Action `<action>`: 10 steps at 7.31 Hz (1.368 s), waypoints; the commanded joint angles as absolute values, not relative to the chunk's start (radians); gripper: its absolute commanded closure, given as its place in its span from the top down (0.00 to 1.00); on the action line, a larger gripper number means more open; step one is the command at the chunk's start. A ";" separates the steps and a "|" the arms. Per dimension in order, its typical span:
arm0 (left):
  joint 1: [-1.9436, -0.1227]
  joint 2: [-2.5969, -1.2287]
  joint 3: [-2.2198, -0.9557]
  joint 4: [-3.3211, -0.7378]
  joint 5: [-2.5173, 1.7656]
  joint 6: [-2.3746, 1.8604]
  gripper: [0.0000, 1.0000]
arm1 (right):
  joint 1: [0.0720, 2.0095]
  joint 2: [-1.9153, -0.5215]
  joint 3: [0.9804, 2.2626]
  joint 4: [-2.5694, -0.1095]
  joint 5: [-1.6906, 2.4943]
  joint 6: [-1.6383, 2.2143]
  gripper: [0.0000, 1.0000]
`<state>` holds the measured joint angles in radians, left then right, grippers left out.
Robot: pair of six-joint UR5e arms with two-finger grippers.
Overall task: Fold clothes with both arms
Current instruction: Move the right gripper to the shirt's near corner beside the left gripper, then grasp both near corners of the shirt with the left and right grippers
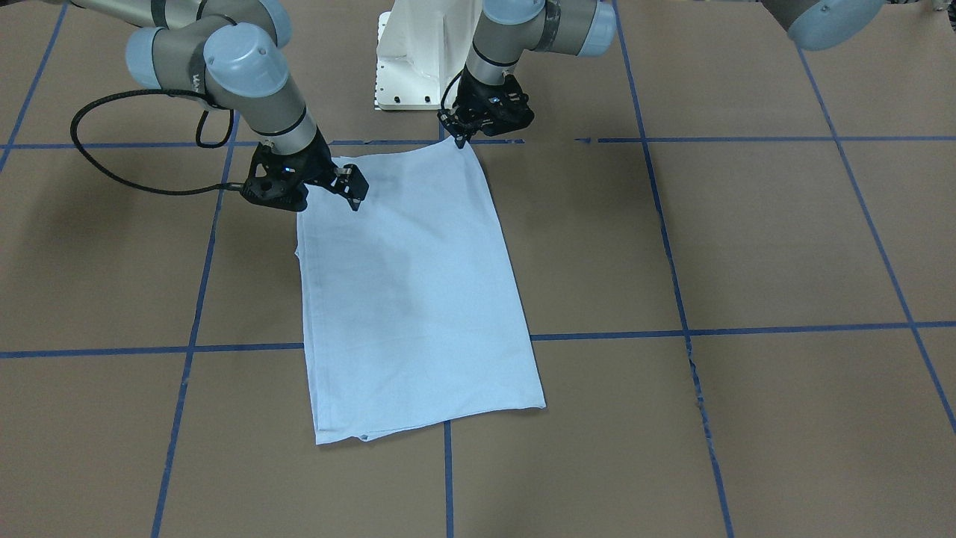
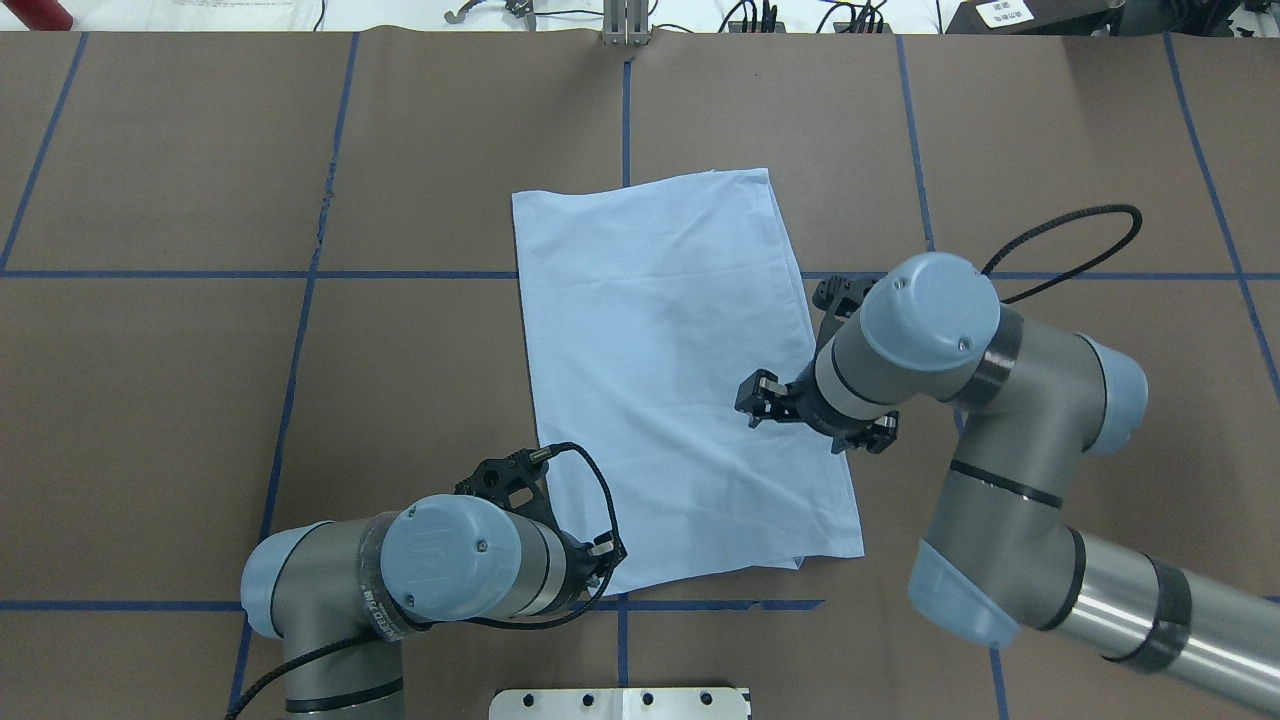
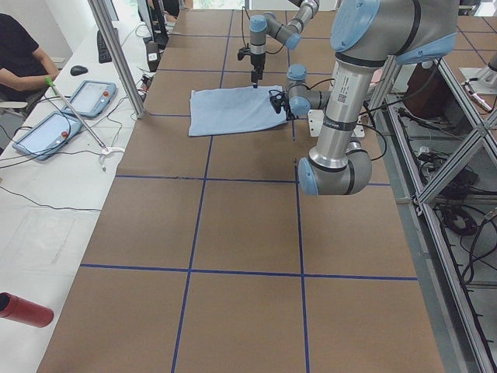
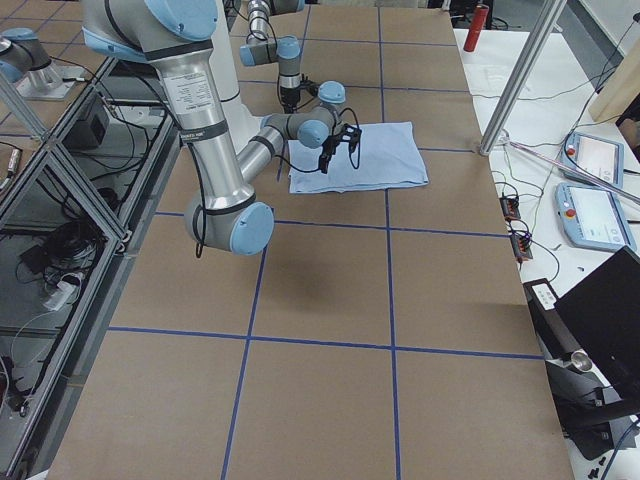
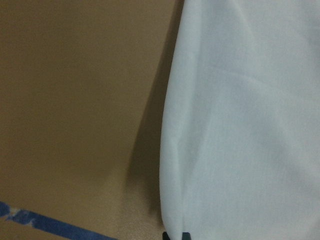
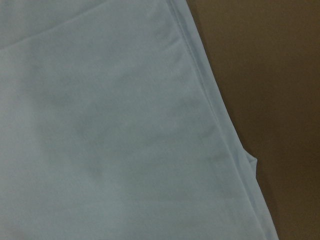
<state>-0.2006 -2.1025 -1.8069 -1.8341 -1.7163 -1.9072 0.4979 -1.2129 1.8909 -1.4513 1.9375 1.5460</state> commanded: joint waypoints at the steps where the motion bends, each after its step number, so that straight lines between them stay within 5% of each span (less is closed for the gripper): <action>1: -0.199 -2.109 -1.807 -1.835 -1.718 -1.907 0.00 | 0.398 -1.301 1.965 -1.454 1.832 1.638 1.00; 10: -0.198 -2.112 -1.827 -1.835 -1.720 -1.907 0.00 | 0.308 -1.322 1.931 -1.460 1.753 1.637 1.00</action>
